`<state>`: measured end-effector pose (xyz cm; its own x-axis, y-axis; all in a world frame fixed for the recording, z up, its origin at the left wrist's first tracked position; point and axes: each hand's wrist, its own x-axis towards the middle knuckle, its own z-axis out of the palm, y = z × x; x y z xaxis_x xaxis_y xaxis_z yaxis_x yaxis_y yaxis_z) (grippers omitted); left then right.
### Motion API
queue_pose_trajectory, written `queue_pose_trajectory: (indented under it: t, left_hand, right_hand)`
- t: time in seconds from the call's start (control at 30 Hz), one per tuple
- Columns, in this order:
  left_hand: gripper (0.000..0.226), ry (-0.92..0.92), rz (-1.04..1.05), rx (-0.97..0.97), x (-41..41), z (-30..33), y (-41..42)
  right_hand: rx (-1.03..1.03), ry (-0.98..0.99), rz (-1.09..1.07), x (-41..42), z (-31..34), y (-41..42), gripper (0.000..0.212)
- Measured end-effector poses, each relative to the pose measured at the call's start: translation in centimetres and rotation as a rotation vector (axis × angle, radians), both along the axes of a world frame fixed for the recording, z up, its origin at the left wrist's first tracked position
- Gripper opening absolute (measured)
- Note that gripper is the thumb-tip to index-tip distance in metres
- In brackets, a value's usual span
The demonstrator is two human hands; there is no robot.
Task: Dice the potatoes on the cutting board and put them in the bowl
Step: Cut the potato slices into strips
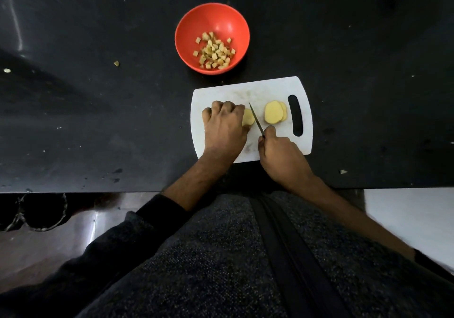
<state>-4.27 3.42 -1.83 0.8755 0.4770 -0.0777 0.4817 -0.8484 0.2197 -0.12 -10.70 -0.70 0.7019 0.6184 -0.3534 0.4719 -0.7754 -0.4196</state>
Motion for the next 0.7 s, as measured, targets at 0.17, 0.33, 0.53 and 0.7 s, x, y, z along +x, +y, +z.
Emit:
queue_pose_trajectory:
  t: [0.17, 0.33, 0.53, 0.7]
  left_hand:
    - [0.034, -0.004, -0.001, 0.017, 0.2, -0.2, 0.1]
    - [0.028, 0.005, -0.025, 0.053, 0.3, -0.7, 0.2]
    - [0.025, 0.025, -0.035, 0.09, 0.6, -1.1, 0.2]
    - [0.028, -0.007, -0.027, 0.058, 0.5, -1.2, 0.4]
  right_hand:
    - [-0.013, 0.006, 0.024, -0.2, 0.3, 0.5, 0.024]
    - [-0.037, 0.022, 0.013, -0.2, 0.4, 0.9, 0.018]
    - [-0.067, 0.075, 0.027, 0.1, 0.4, 1.5, 0.022]
    - [-0.075, 0.21, -0.015, 1.3, 0.2, 2.3, 0.02]
